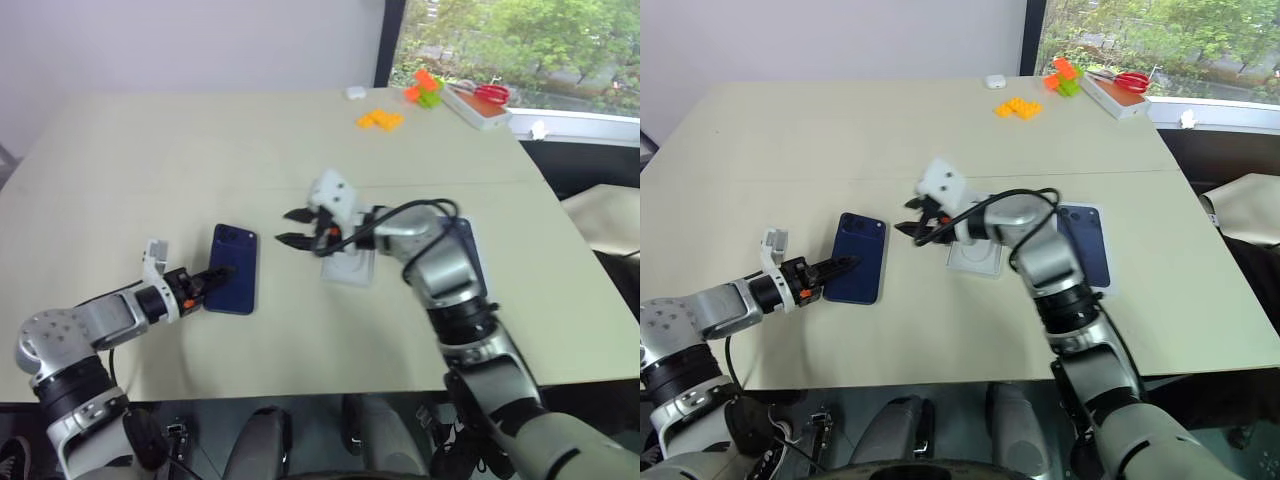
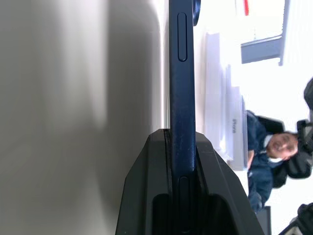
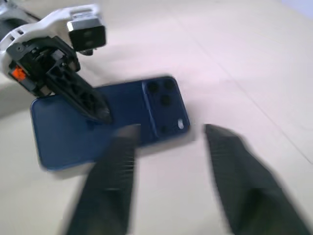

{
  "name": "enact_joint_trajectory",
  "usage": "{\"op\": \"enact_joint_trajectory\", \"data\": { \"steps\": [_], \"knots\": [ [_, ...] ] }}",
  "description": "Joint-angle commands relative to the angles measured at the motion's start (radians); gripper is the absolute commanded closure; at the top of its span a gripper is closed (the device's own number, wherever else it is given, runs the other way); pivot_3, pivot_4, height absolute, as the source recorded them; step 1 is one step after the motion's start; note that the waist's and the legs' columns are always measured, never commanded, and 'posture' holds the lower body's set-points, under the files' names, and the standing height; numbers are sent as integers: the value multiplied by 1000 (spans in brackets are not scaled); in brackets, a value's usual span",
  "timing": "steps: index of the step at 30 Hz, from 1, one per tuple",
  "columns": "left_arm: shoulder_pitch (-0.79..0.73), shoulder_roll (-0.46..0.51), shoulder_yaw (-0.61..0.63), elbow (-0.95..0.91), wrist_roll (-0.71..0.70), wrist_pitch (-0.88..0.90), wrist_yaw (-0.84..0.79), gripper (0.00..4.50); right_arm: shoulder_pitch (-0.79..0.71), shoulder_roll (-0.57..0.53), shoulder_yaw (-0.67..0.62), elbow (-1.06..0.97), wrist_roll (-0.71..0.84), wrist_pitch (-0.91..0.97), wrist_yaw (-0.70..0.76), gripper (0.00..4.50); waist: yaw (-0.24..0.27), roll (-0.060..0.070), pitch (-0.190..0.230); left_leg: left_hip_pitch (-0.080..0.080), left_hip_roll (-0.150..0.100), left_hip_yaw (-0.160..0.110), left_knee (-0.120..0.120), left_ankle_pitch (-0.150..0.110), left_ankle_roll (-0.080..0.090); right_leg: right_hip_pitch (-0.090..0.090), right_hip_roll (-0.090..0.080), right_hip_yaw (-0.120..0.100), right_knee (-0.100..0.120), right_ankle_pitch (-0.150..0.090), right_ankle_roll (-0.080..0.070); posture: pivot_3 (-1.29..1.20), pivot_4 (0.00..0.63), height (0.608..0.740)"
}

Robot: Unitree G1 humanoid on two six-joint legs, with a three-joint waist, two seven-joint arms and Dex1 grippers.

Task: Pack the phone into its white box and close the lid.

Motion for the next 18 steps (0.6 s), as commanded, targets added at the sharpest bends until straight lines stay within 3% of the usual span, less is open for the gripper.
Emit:
{"op": "enact_joint_trajectory", "data": {
  "steps": [1,11,18],
  "knots": [
    [-63,-48,35,-45,-69,8,68,4500,50,-82,-41,-63,58,-6,24,210,7,-1,1,-1,-1,-1,0,0,0,0,0,-1,0,0,0,0,150,740],
    [-250,-373,-23,-30,-81,-60,251,4500,253,-391,-270,-59,240,-230,211,94,8,-6,5,-3,-1,1,0,0,1,-1,2,0,-2,0,1,0,150,740],
    [-290,-429,-208,80,26,-216,215,4500,337,-470,-314,-48,287,-313,243,94,6,-6,6,-1,-1,3,1,1,-1,0,8,1,-4,0,1,0,150,740]
  ]
}}
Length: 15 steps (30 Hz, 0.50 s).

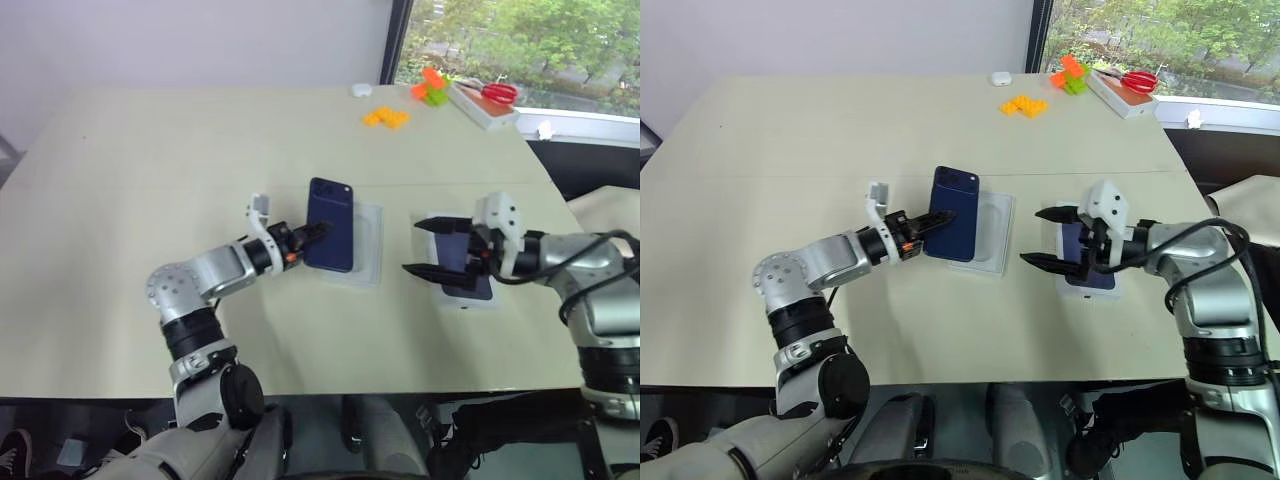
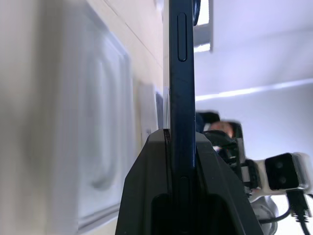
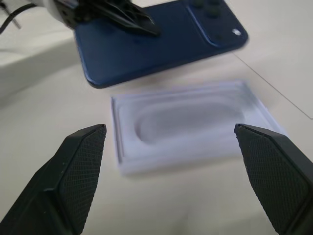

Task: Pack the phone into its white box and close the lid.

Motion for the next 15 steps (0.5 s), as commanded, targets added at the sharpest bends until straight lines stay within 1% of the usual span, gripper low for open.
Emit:
{"op": "enact_joint_trajectory", "data": {
  "steps": [1,3,7,8,12,15],
  "knots": [
    [-31,-27,-87,40,42,-102,-38,4500,-2,-13,-27,-14,22,-56,-14,94,0,0,0,0,0,0,0,0,0,0,0,0,0,0,0,0,150,740],
    [-33,-32,-128,61,71,-136,-42,4500,-9,-11,-22,-8,8,-79,-42,94,2,0,0,0,0,0,2,0,0,0,0,0,1,0,0,0,150,740],
    [-20,-23,-180,76,79,-135,-61,4500,-4,-13,-20,-7,8,-107,-74,94,2,0,1,0,0,0,2,1,0,1,0,1,1,0,0,0,150,740],
    [-15,-20,-208,80,107,-163,-67,4500,0,-9,-19,-9,14,-104,-82,94,2,0,1,0,0,0,2,0,0,1,0,1,1,0,0,0,150,740],
    [-24,-8,-239,121,152,-236,-88,4500,4,9,2,-16,11,-110,-119,94,5,0,1,0,0,0,2,0,0,1,-1,1,0,0,0,0,150,740],
    [-44,4,-248,152,162,-245,-103,4500,3,17,13,-23,8,-116,-140,94,5,0,1,0,0,0,2,0,0,1,-1,1,0,0,0,0,150,740]
  ]
}}
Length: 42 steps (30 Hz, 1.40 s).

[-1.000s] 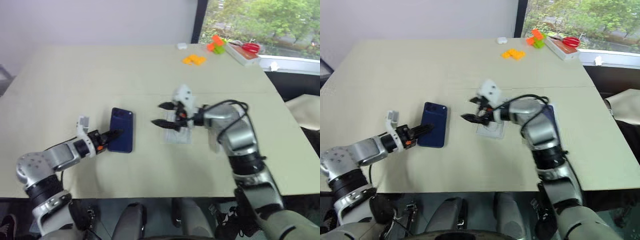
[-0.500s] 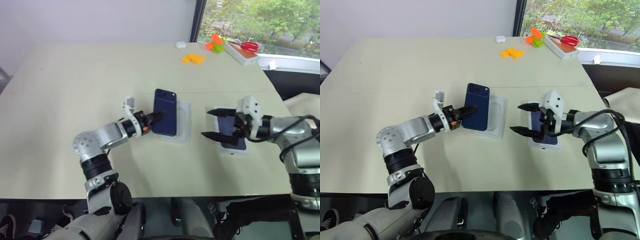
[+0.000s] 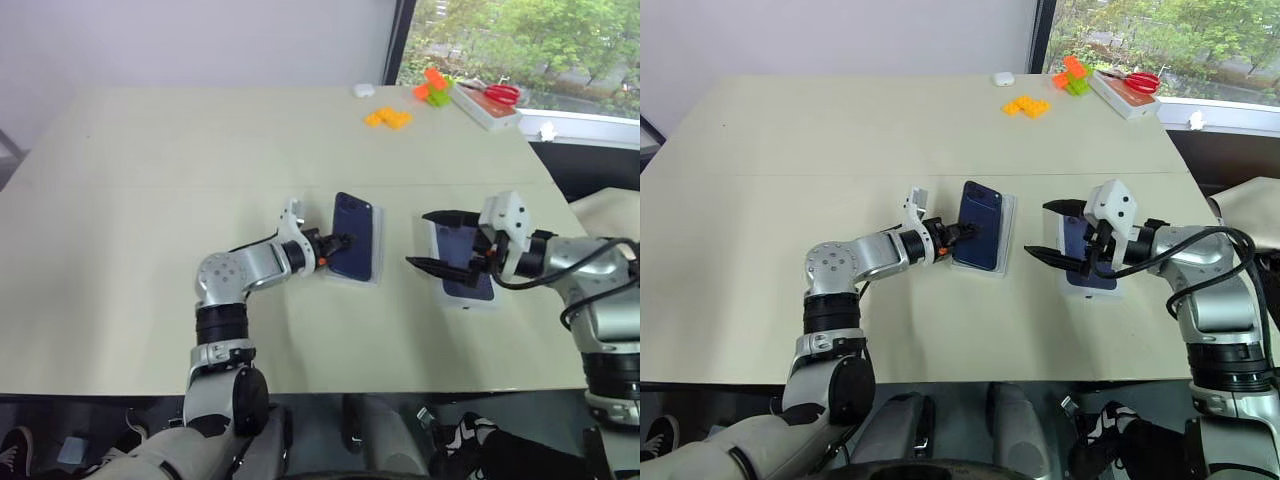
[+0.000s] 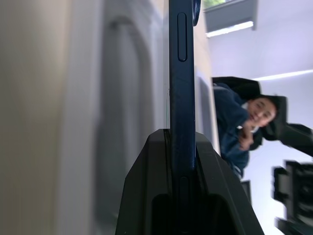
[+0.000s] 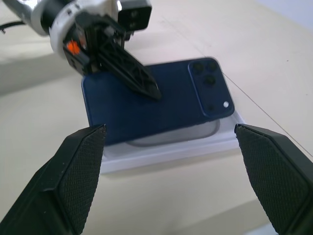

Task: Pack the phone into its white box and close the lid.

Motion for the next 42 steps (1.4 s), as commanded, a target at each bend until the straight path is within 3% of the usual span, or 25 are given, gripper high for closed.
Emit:
{"op": "enact_joint_trajectory", "data": {
  "steps": [1,18,19,21,26,42],
  "knots": [
    [-41,3,-21,-6,-10,-12,-35,4500,-2,-2,-4,-29,5,-28,-21,94,1,0,0,0,0,0,0,0,0,0,0,0,0,0,0,0,150,740],
    [-93,-13,-26,154,34,-65,-50,4500,-10,-13,25,-17,-22,-69,-58,94,1,0,0,1,0,0,1,0,0,1,0,0,2,0,0,0,150,740],
    [-99,-14,-24,161,36,-70,-49,3486,-10,-12,27,-15,-24,-72,-59,0,0,0,0,1,0,0,1,0,0,1,0,0,2,0,0,0,150,740],
    [-108,-10,-33,165,47,-76,-47,2720,-11,-9,33,-13,-28,-76,-62,0,1,0,0,1,0,0,1,0,0,1,0,0,3,0,0,0,150,740],
    [-121,-5,-44,134,41,-38,-41,159,-14,-7,44,1,-36,-89,-66,0,0,0,0,4,0,0,2,0,0,4,0,0,3,0,0,0,150,740],
    [-104,-38,31,-91,-8,123,115,68,-52,8,81,57,-49,-128,-74,0,-1,0,0,7,0,1,2,0,0,5,0,2,5,0,0,0,150,740]
  ]
}}
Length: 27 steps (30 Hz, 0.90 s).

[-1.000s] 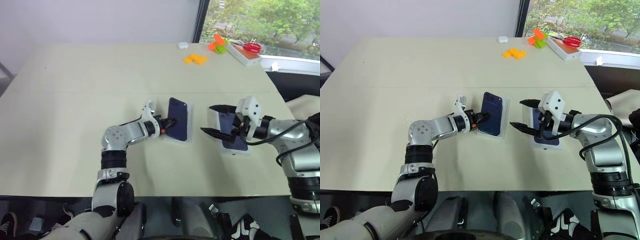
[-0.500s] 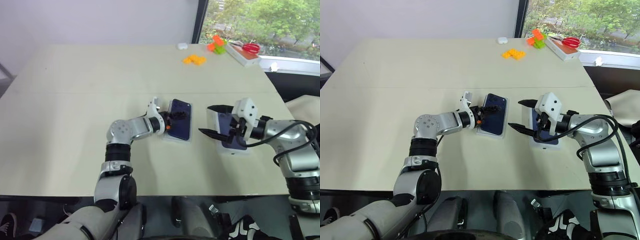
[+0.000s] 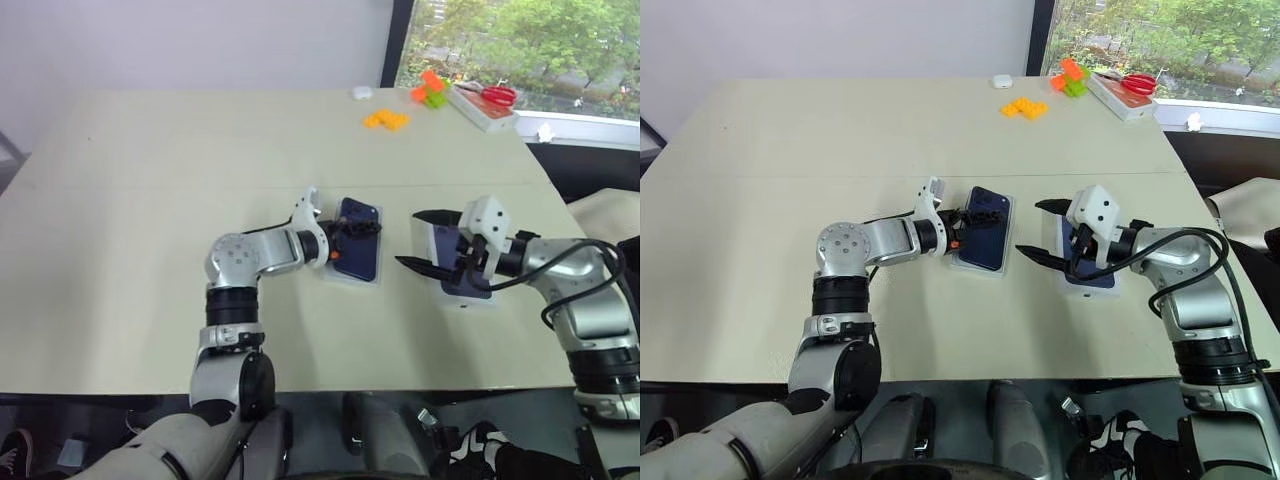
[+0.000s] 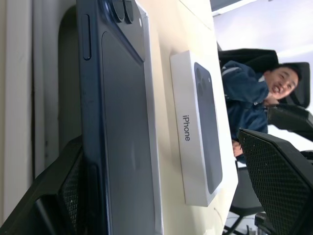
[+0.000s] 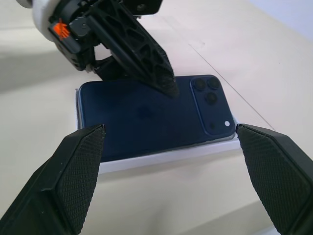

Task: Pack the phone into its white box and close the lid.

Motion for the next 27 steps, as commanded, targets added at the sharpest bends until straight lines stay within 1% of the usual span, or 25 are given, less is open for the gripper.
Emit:
{"op": "enact_joint_trajectory", "data": {
  "steps": [1,10,15,16,18,20,21,22,24,25,26,27],
  "knots": [
    [-17,5,49,-74,-46,43,37,68,-27,10,1,0,-1,-24,-4,0,-1,0,0,0,0,0,0,0,0,0,0,0,0,0,0,0,150,740],
    [-48,24,150,-200,-81,151,120,68,-61,32,17,30,-1,-34,-11,0,-1,0,0,0,0,0,0,0,0,0,1,0,1,0,0,0,150,740],
    [-59,86,161,-257,-63,172,111,68,-94,63,-1,36,7,-9,-58,0,-2,0,0,1,0,0,0,0,-1,0,1,0,1,0,0,0,150,740],
    [-48,108,142,-272,-53,162,94,68,-97,69,1,36,1,-11,-71,0,-2,0,0,1,0,0,0,0,-1,0,1,0,1,0,0,0,150,740],
    [-38,110,156,-278,-56,139,88,68,-103,84,8,35,-6,-6,-94,0,-1,0,0,1,0,0,0,1,-1,0,1,0,1,0,0,0,150,740],
    [-22,102,153,-269,-44,105,89,571,-106,106,19,31,-17,-14,-122,0,0,0,0,1,0,0,0,1,-1,0,0,0,1,0,0,0,150,740],
    [-14,95,149,-261,-44,89,83,904,-107,118,23,27,-14,-6,-130,0,0,0,0,1,0,0,0,1,-1,0,0,0,1,0,0,0,150,740],
    [-6,93,134,-261,-39,80,78,1406,-109,131,25,25,-10,8,-143,0,1,0,0,1,0,0,0,1,-1,0,0,0,1,0,0,0,150,740],
    [8,94,107,-273,-48,80,54,2386,-110,141,35,12,-8,23,-147,536,1,0,0,1,0,0,0,1,-1,0,-1,0,1,0,0,0,150,740],
    [16,100,93,-280,-49,80,41,2923,-111,144,33,7,-2,34,-150,879,1,0,0,0,0,0,0,1,-1,0,-1,0,1,0,0,0,150,740],
    [29,116,65,-287,-33,62,22,3377,-110,144,34,2,-3,35,-153,1320,0,0,0,0,0,0,0,1,-1,0,-1,0,1,0,0,0,150,740],
    [39,126,52,-286,-27,51,5,3932,-109,142,35,-2,-4,36,-153,1867,0,0,0,0,0,0,0,1,-1,0,-1,0,1,0,0,0,150,740]
  ]
}}
